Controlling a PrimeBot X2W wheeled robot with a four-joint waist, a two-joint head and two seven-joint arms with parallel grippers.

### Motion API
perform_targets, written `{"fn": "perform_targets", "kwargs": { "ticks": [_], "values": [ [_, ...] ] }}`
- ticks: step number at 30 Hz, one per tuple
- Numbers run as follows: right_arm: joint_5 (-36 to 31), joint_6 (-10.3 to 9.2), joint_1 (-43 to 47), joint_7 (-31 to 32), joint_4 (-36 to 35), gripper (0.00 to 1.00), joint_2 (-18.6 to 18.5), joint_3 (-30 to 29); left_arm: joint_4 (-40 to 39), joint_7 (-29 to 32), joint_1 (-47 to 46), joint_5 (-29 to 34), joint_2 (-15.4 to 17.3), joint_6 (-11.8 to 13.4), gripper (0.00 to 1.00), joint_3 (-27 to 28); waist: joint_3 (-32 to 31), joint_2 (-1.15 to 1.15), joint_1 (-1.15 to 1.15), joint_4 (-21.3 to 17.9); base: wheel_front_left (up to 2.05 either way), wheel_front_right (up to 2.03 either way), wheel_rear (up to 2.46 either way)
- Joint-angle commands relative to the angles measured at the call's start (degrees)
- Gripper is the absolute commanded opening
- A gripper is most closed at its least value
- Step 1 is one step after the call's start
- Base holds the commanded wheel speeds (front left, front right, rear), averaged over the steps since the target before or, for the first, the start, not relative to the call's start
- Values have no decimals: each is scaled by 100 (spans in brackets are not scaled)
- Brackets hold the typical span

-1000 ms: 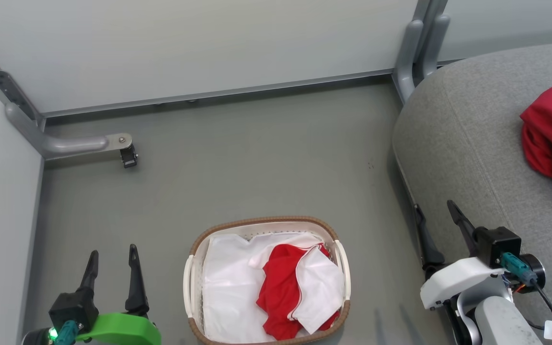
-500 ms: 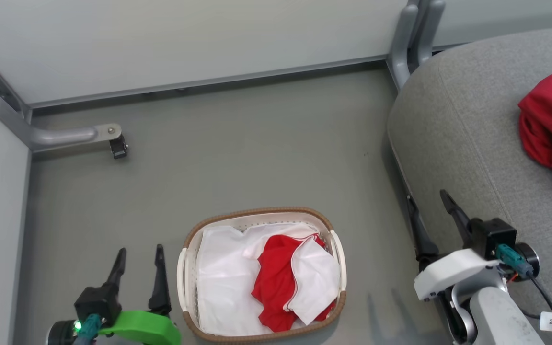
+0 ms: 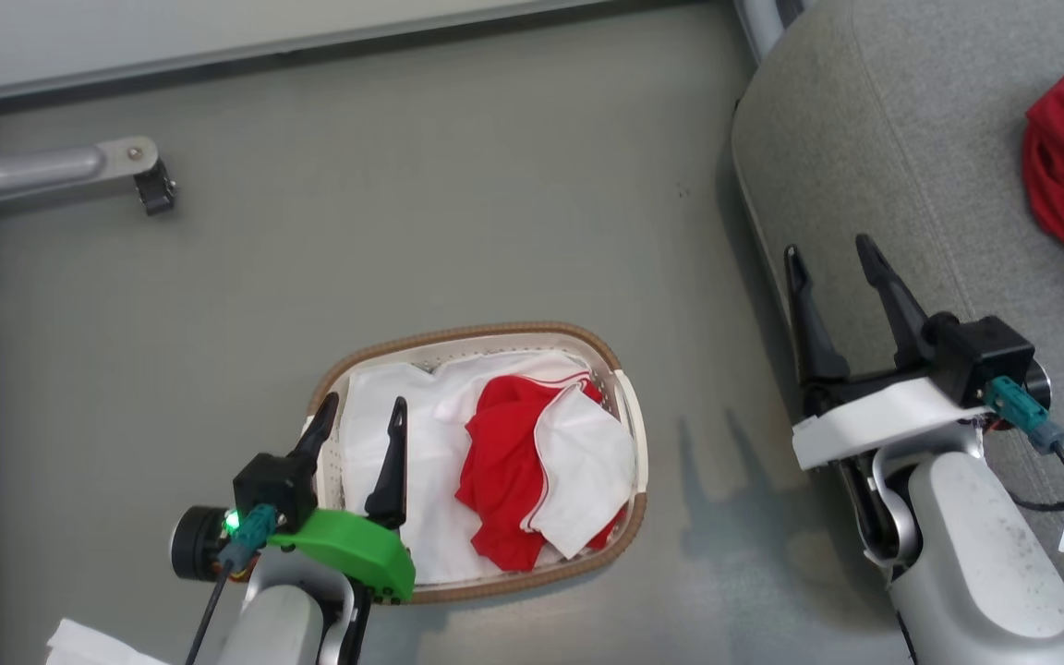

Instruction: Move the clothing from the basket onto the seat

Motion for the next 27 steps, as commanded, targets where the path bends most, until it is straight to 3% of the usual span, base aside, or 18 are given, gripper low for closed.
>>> {"fn": "perform_targets", "kwargs": {
  "ticks": [1, 17, 27],
  "values": [
    [22, -7, -133, -27, -68, 100, -22, 10, 92, -2, -201, -73, 23, -25, 100, -34, 572, 0, 0, -205, 0, 0, 0],
    [199, -7, -1043, -27, -851, 100, -19, 119, 1785, -2, -1991, -591, 29, -182, 100, -936, 2069, 0, 0, -570, 0, 0, 0],
    [222, -7, -1389, -27, -1138, 100, -18, 227, 2873, 141, -3120, -1510, 30, -247, 100, -2217, 2790, 0, 0, -729, 0, 0, 0]
  ]
}}
